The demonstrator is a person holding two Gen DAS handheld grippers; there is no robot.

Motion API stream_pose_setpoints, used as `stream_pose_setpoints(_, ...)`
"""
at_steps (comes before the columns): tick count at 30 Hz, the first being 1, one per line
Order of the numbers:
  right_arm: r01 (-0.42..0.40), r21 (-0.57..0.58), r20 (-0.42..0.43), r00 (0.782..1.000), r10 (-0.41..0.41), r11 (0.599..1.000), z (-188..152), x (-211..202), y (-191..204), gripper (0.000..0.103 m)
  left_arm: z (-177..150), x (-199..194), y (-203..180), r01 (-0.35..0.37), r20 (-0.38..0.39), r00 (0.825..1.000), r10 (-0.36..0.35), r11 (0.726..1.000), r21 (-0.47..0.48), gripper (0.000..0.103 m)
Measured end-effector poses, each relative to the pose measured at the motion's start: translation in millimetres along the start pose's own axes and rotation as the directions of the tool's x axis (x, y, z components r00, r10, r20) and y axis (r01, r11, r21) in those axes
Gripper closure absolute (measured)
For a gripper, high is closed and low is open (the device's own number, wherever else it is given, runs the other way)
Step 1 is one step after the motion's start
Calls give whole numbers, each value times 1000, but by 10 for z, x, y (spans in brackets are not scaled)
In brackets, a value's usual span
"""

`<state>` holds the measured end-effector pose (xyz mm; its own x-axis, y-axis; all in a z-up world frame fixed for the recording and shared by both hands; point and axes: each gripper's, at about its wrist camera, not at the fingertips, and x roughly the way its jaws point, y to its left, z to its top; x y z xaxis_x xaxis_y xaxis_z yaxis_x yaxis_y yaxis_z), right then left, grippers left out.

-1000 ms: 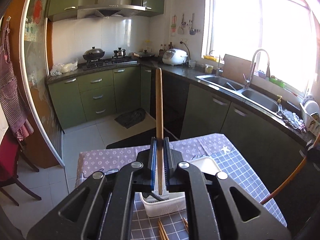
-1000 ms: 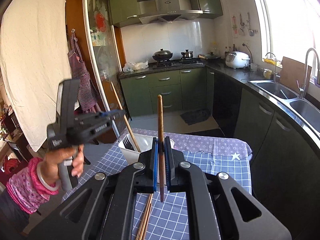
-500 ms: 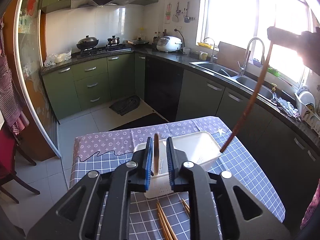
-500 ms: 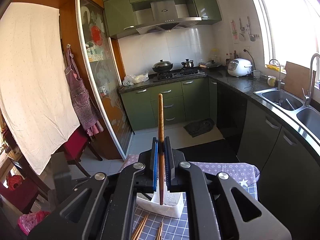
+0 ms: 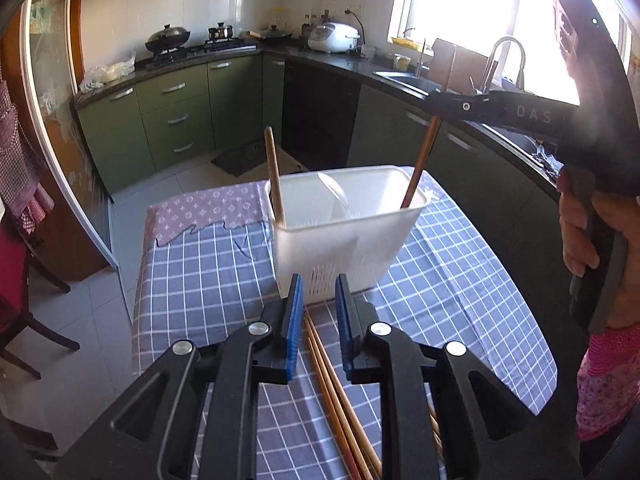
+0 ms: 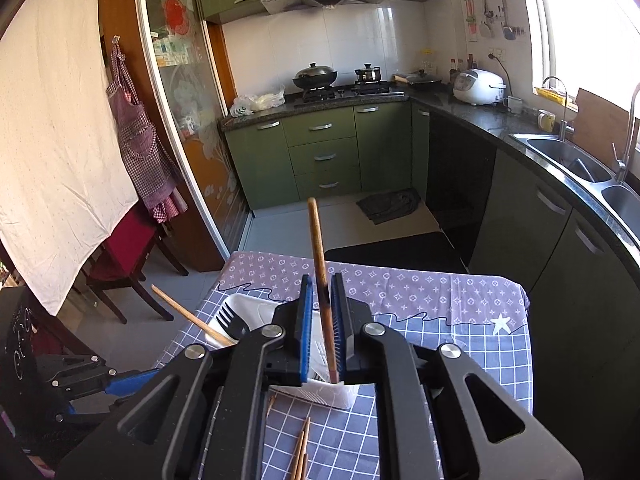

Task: Organize utensils
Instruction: 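Grasp another wooden chopstick with the left tool while the right tool grasps one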

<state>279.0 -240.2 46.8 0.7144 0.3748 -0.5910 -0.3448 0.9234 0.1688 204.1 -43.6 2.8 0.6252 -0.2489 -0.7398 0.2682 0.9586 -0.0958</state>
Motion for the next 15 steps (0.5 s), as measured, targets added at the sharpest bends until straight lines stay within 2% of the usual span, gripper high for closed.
stream_pose_setpoints(4, -3, -16, 43, 999, 4, 1000, -134, -224, 21, 83, -155, 108, -13, 1, -88, 996, -1, 1000, 0, 85)
stream_pose_setpoints(8, -11, -29, 78, 997, 14, 1000, -401, -606, -29, 74, -350, 355, -30, -4, -205, 979, 4, 1000, 2, 82)
stream_pose_setpoints(11, 10, -32, 43, 999, -8, 999, -746, -750, -136, 72, -499, 566, -46, -10, -277, 961, 11, 1000, 4, 82)
stream_pose_setpoints(15, 40, -20, -82, 996, -41, 999, -1304, -615, -310, 72, -668, 838, -80, -10, -356, 934, 9, 1000, -1, 82)
